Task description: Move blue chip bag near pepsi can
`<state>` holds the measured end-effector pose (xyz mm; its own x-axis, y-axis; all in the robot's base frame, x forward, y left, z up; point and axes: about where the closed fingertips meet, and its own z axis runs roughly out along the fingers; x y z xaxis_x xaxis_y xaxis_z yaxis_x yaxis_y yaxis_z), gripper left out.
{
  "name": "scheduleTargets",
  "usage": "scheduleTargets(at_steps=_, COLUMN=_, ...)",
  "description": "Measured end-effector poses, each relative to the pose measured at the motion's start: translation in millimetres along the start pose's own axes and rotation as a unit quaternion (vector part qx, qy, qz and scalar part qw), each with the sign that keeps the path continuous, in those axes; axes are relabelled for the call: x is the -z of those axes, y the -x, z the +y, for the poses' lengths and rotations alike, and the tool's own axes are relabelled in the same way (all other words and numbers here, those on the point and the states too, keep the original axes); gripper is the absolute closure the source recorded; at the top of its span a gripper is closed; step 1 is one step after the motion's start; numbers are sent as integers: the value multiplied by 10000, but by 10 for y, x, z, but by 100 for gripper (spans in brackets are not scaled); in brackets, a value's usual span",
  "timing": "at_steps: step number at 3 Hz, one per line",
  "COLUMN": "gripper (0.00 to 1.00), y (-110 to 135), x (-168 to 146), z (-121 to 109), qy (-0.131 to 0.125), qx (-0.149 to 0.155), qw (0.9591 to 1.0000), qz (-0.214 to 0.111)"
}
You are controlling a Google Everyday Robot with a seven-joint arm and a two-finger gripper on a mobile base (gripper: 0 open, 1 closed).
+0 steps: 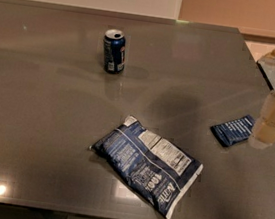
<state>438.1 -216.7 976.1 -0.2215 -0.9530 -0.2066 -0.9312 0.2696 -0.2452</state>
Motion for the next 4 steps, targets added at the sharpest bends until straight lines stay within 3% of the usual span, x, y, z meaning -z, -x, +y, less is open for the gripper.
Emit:
scheduleTargets(at_steps=1, gripper=0, y=10, x=9, z=0, qy=-13, qx=5, qw=10000, qz=-18)
scheduleTargets(at_steps=3, gripper=0, y=501, x=-262, z=269, qy=173, qx=336, qw=9974, qz=-611)
scheduleTargets(at_steps=4, gripper=0, y=627, x=-342, z=334, qy=225, qx=426, qw=9960, qz=-752)
